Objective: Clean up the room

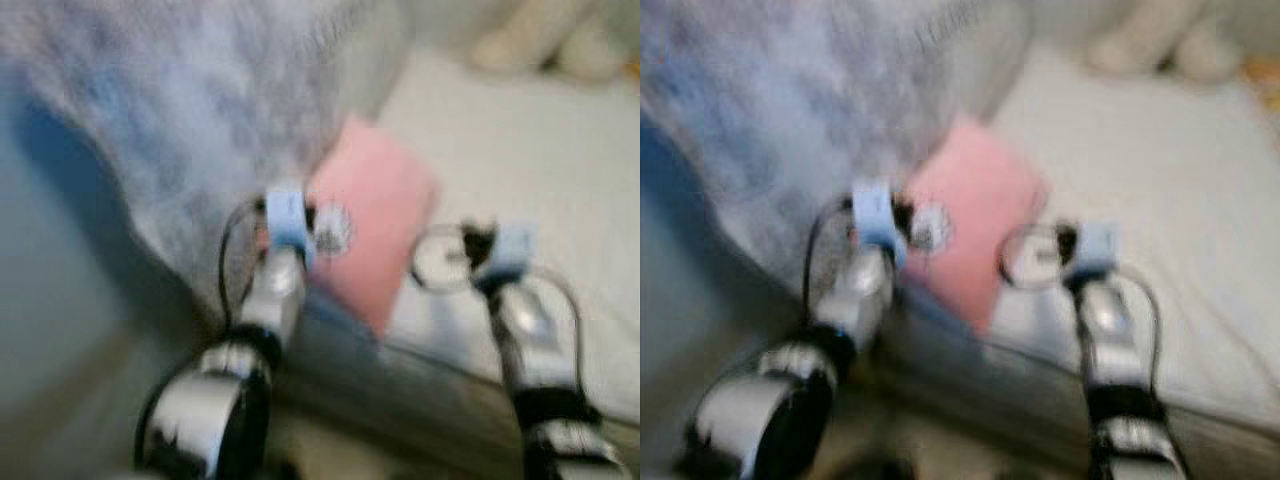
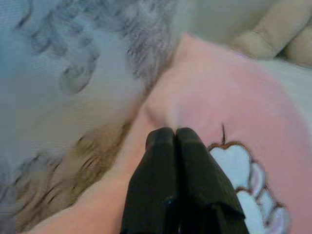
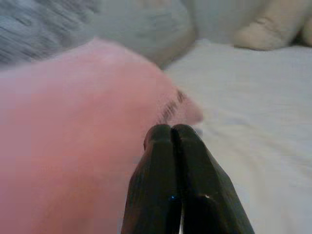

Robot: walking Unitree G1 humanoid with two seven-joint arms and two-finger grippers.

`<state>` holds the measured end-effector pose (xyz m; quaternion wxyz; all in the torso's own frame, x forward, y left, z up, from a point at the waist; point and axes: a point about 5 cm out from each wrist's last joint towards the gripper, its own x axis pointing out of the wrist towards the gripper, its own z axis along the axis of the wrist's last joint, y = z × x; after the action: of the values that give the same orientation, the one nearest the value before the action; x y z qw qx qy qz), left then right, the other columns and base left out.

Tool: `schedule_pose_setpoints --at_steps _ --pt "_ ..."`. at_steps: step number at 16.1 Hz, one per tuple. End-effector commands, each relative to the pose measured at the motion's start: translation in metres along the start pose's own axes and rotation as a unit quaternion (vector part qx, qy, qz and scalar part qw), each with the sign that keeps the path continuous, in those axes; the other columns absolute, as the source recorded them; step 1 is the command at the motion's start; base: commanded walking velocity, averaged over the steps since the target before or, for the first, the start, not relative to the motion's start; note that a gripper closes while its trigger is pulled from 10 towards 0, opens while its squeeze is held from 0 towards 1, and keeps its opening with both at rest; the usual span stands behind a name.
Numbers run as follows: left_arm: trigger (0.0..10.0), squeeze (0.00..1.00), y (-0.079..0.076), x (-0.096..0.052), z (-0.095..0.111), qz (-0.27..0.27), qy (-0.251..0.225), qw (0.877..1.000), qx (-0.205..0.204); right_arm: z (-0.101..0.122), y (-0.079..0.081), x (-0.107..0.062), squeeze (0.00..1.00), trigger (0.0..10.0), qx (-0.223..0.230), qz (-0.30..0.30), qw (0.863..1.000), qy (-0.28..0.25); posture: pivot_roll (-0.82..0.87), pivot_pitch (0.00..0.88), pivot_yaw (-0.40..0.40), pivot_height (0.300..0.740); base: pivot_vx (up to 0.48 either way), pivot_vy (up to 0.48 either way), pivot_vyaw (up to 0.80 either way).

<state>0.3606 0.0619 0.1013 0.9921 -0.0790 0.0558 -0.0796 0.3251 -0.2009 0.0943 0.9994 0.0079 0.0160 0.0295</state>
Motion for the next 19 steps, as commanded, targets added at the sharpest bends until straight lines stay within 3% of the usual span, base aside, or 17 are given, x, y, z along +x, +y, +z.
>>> schedule_pose_setpoints --at_steps 1,10,12,15,16,19 --pt "10.0 0.0 -0.013 0.002 0.008 -0.018 -0.015 1.0 0.001 -0.006 -0.001 -0.003 0.0 10.0 0.005 0.001 1.0 0.012 -0.14 0.0 0.068 0.714 0.0 0.0 0.0" --pt "10.0 0.0 -0.014 0.01 0.026 -0.053 -0.028 0.997 0.043 -0.007 -0.001 -0.002 0.0 10.0 0.016 -0.006 1.0 0.013 -0.14 0.0 0.076 0.714 0.0 0.0 0.0" --pt "10.0 0.0 -0.012 0.011 0.03 -0.066 -0.034 0.997 0.02 -0.009 0.0 0.0 0.0 10.0 0.091 -0.024 0.995 0.013 -0.14 0.0 0.073 0.714 0.0 0.0 0.0" --pt "10.0 0.0 -0.011 0.011 0.032 -0.073 -0.037 0.997 0.011 -0.024 0.005 0.009 0.0 10.0 0.127 -0.037 0.989 0.06 -0.12 0.0 0.085 0.714 0.0 0.0 0.0" --pt "10.0 0.0 -0.011 0.011 0.033 -0.075 -0.038 0.996 0.011 -0.024 0.007 0.012 1.0 10.0 0.141 -0.039 0.987 0.063 -0.11 0.0 0.086 0.714 0.0 0.0 0.0" --pt "10.0 0.0 -0.009 0.012 0.036 -0.08 -0.043 0.996 0.015 -0.017 0.012 0.022 1.0 10.0 0.238 -0.043 0.969 0.047 -0.09 0.0 0.081 0.714 0.0 0.0 0.0"
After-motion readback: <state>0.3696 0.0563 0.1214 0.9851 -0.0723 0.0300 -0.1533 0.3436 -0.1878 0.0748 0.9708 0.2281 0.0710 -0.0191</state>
